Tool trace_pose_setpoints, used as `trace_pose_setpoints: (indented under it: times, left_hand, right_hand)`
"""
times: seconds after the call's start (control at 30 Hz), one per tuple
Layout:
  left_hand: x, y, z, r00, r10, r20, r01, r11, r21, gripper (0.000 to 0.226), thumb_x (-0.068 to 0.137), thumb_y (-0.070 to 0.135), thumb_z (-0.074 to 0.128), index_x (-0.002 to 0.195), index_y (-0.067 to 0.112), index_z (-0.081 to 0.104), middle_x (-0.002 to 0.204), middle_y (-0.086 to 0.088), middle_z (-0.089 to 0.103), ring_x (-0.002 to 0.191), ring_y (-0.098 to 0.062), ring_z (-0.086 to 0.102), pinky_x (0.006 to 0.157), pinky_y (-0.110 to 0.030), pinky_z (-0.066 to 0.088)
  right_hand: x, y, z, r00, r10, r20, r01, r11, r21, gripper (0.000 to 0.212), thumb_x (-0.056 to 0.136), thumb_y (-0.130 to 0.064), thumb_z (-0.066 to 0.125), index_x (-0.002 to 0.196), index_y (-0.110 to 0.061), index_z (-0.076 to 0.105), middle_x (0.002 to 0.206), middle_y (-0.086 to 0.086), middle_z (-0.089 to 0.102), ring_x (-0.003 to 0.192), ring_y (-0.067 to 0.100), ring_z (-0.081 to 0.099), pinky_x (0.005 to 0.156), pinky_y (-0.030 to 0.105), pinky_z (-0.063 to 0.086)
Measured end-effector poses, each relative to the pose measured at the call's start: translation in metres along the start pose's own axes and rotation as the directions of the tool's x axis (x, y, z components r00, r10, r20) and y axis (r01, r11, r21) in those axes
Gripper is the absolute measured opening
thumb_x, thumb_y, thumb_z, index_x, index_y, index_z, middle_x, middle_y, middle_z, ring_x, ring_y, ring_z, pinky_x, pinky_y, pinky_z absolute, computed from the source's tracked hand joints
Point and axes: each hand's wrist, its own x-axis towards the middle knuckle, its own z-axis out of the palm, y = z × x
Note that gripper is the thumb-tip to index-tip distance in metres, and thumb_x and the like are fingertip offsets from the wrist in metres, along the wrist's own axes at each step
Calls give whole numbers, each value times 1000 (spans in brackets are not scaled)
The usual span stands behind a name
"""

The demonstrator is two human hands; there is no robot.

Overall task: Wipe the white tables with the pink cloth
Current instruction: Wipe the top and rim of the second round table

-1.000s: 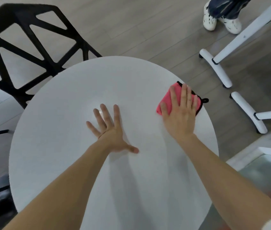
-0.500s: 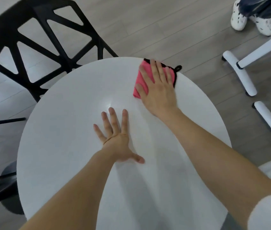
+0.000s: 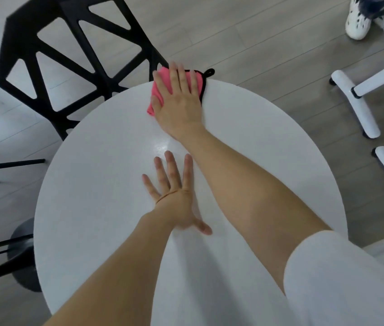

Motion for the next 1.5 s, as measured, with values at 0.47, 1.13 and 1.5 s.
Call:
trace_pose_setpoints:
  times: [0.47,1.13,1.5]
  left_hand:
    - [0,-1,1,1000,6,-15,-6,1000,22,190,42,84,94,135,33,-64,136,-14,-75,131,-45,-65,115,-82,-20]
    - [10,-10,8,992,109,-60,-103,990,95,192,33,98,84,139,32,-62,147,-18,-67,138,-45,-61,113,-84,-20]
    - [16,-6,6,994,85,-70,-76,990,117,191,37,96,86,143,29,-59,148,-19,-66,141,-46,-58,115,-84,-18]
  right_hand:
    - [-243,187,-27,843,532,-81,-538,839,-83,67,116,-54,28,174,-23,18,180,19,13,166,37,15,134,58,11]
    - [-370,90,-14,657,750,-83,-752,659,5,73,113,-62,25,175,-24,16,182,13,7,169,28,5,135,56,8]
    - [-275,111,-14,729,673,-127,-684,726,-80,71,112,-45,15,173,-9,19,180,21,9,168,34,9,134,58,10]
